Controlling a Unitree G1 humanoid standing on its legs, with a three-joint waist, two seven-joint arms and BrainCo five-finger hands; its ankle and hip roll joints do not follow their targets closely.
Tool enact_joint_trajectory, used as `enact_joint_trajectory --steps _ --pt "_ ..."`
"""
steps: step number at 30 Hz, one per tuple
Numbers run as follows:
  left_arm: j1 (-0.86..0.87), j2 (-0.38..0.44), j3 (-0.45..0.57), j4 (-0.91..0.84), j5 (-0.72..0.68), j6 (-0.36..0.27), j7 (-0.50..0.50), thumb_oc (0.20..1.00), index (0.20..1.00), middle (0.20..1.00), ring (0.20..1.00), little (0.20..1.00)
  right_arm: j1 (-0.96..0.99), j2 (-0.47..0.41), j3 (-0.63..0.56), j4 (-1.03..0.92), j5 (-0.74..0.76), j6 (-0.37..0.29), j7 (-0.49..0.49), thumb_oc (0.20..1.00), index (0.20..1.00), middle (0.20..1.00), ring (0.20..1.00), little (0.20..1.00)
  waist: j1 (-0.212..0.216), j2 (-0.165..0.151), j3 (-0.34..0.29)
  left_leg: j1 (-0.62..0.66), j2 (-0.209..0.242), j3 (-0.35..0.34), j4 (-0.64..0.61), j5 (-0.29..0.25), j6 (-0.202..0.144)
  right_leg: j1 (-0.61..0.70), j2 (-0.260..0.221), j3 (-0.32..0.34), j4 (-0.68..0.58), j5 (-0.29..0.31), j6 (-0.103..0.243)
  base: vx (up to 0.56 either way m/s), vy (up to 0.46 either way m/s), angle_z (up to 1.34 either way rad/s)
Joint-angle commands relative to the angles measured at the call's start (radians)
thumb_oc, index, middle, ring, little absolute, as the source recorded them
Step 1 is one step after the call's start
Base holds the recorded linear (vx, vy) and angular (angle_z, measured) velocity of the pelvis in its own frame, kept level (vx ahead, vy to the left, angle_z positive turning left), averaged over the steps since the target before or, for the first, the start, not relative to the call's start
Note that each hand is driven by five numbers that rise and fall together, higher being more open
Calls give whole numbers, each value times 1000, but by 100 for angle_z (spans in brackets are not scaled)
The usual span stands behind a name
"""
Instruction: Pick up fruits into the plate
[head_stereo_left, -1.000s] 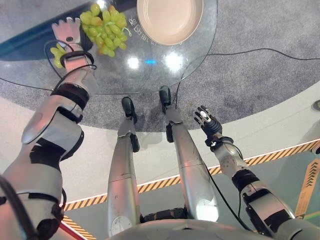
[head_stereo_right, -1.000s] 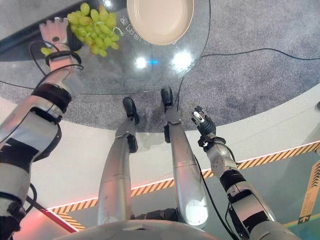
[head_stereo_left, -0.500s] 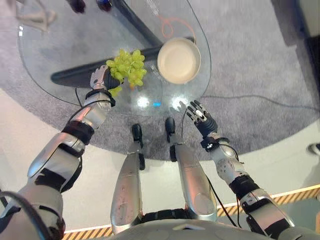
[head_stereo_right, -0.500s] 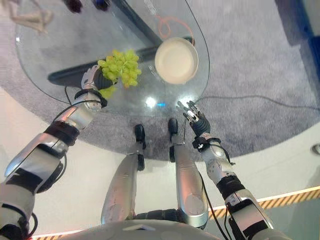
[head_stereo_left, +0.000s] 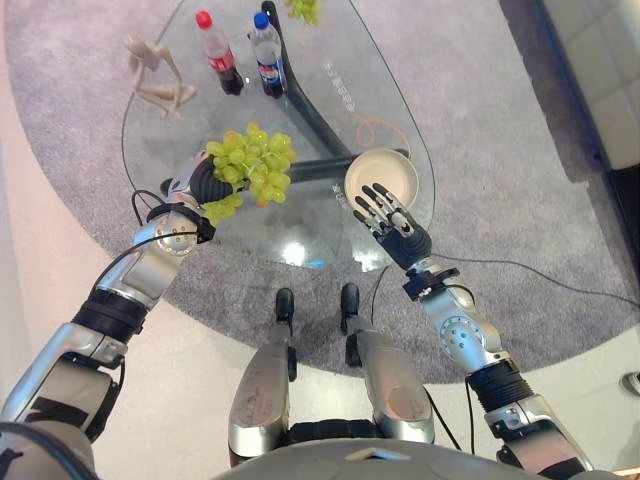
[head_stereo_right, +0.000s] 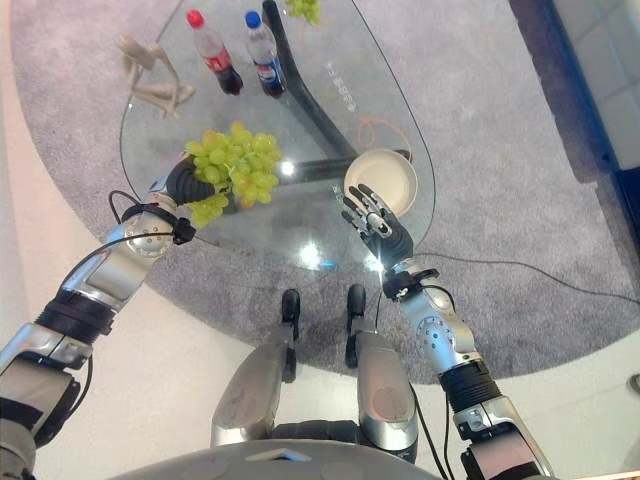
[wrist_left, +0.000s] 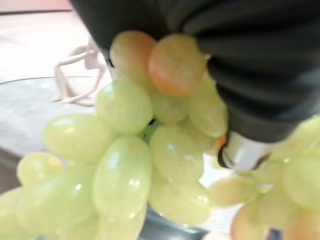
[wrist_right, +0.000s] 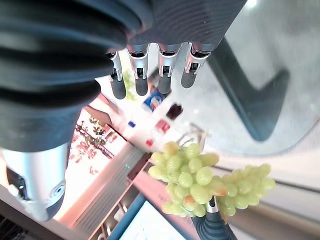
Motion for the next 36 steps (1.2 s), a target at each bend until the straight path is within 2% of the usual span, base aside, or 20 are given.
enact_joint_trajectory --steps 1,5,8,9,14,17,20,25,29,36 --pt "38 -23 23 -63 101 -70 -77 200 200 200 200 200 89 -44 2 -83 9 67 35 1000 1000 1000 1000 1000 10 24 -241 -2 -42 34 58 -109 27 26 -44 -4 17 -47 73 153 18 17" --pt "39 3 -5 -134 166 -95 -161 200 200 200 200 200 77 -129 -19 -152 -121 130 4 1000 1000 1000 1000 1000 26 20 -295 48 -43 30 47 -123 27 86 -47 -29 -4 -50 79 140 17 19" --pt "23 17 -22 -165 194 -98 -187 200 200 200 200 200 60 -175 -22 -176 -188 143 -17 1000 1000 1000 1000 1000 32 16 -311 70 -43 25 34 -126 28 110 -48 -38 -14 -52 82 77 -14 16" --pt "-3 31 -42 -189 221 -109 -220 200 200 200 200 200 38 -214 -26 -198 -233 159 -36 1000 1000 1000 1000 1000 36 11 -326 90 -42 25 21 -127 27 130 -50 -50 -25 -51 85 56 -31 8" --pt "-88 50 -99 -231 231 -154 -320 200 200 200 200 200 -48 -285 -2 -208 -365 203 -59 1000 1000 1000 1000 1000 46 4 -359 129 -38 28 -3 -132 25 171 -51 -65 -47 -50 88 33 -24 4" --pt "-138 51 -126 -242 216 -149 -350 200 200 200 200 200 -99 -303 29 -201 -375 244 -53 1000 1000 1000 1000 1000 47 2 -371 141 -37 33 -9 -133 24 181 -51 -69 -55 -48 88 9 -17 3" --pt "-175 51 -140 -243 226 -169 -383 200 200 200 200 200 -144 -322 55 -193 -389 271 -5 1000 1000 1000 1000 1000 47 -1 -379 146 -36 42 -10 -126 23 190 -51 -69 -63 -38 85 4 -9 2" --pt "-192 59 -152 -253 219 -203 -412 200 200 200 200 200 -172 -337 76 -197 -405 286 22 1000 1000 1000 1000 1000 47 -2 -391 161 -34 44 -16 -129 22 202 -49 -68 -68 -40 84 0 0 0" --pt "-207 58 -160 -263 208 -196 -425 200 200 200 200 200 -202 -337 96 -197 -405 300 28 1000 1000 1000 1000 1000 48 -3 -398 168 -33 46 -19 -130 21 208 -48 -66 -71 -41 83 0 0 0" --pt "-233 46 -174 -251 233 -210 -420 200 200 200 200 200 -232 -323 124 -208 -379 341 102 1000 1000 1000 1000 1000 46 -3 -408 177 -30 53 -24 -130 21 215 -45 -65 -78 -39 82 0 0 0"
